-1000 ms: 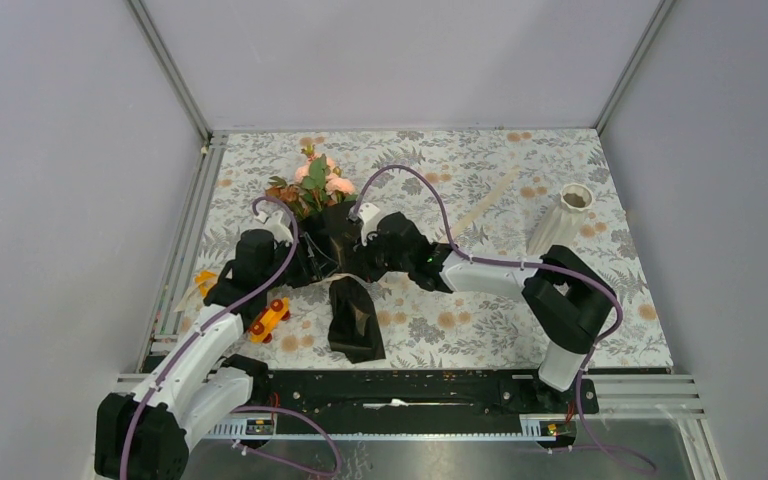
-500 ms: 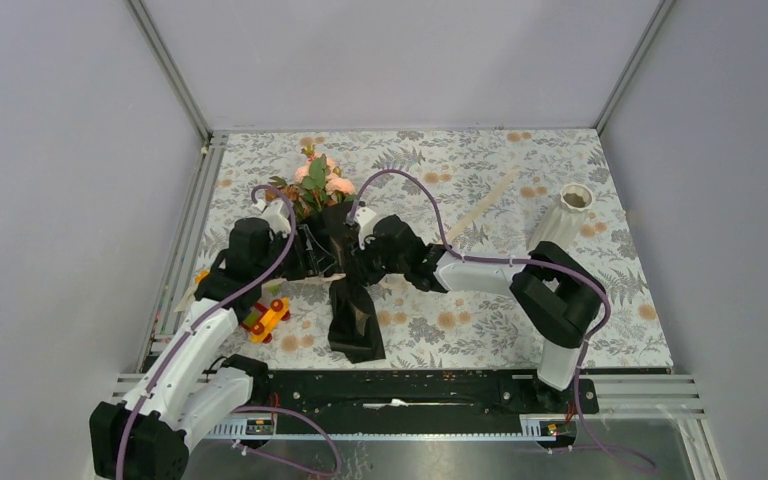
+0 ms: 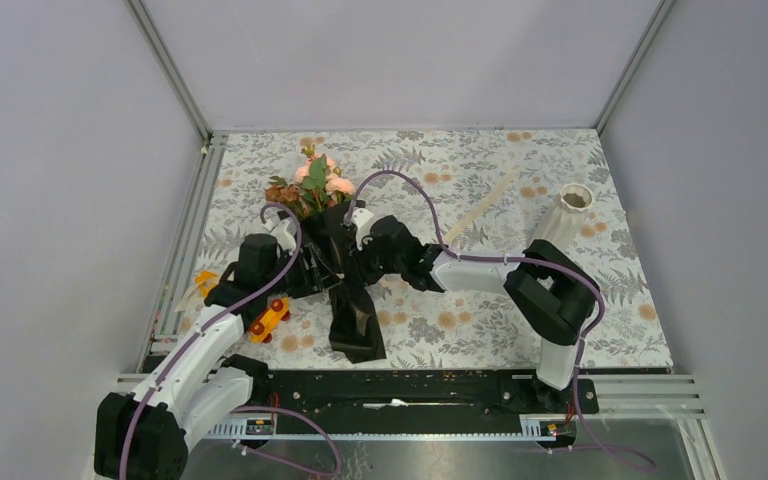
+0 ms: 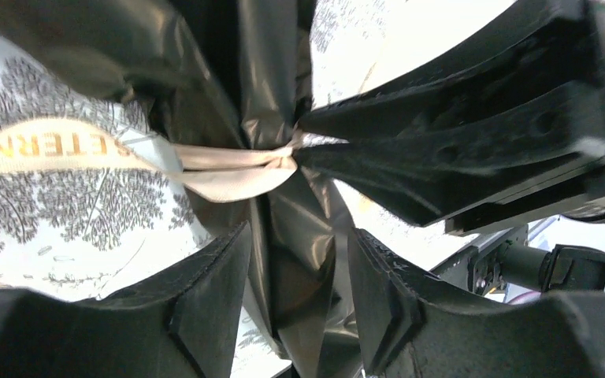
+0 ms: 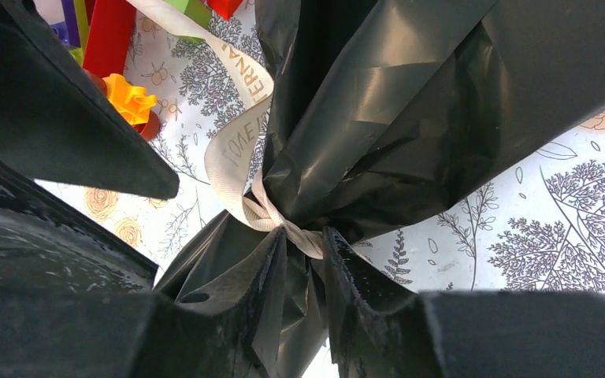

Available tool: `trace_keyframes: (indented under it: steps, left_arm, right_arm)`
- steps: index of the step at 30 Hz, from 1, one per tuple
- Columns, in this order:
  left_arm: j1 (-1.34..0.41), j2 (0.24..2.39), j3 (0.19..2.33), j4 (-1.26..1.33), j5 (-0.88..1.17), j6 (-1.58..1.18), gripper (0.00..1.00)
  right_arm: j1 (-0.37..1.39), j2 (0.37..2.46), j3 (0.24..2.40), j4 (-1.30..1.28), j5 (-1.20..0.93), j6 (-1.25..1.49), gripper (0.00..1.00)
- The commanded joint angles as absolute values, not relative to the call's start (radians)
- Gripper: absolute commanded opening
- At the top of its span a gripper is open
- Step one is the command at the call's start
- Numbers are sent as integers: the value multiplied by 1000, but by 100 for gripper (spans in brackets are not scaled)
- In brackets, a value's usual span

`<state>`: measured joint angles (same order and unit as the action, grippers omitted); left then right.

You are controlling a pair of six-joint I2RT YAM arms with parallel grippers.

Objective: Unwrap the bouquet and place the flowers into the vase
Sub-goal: Untie the ribbon from the wrapping paper.

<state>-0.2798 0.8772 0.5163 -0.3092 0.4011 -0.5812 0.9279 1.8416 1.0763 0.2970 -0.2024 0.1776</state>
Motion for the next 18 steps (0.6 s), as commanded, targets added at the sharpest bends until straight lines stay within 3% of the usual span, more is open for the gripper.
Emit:
trace_keyframes:
  steps: [1, 12, 18]
  left_arm:
    - [-289, 842, 467, -246, 429, -626, 51]
    - [-346, 817, 304, -36, 440, -801, 54]
    - [-374, 867, 272, 52, 389, -821, 52]
  right_arm:
    - [944, 1864, 1110, 306, -182, 148, 28]
    - [967, 1852, 1088, 313, -130, 137, 1]
    - [972, 1823, 1050, 351, -109, 145, 0]
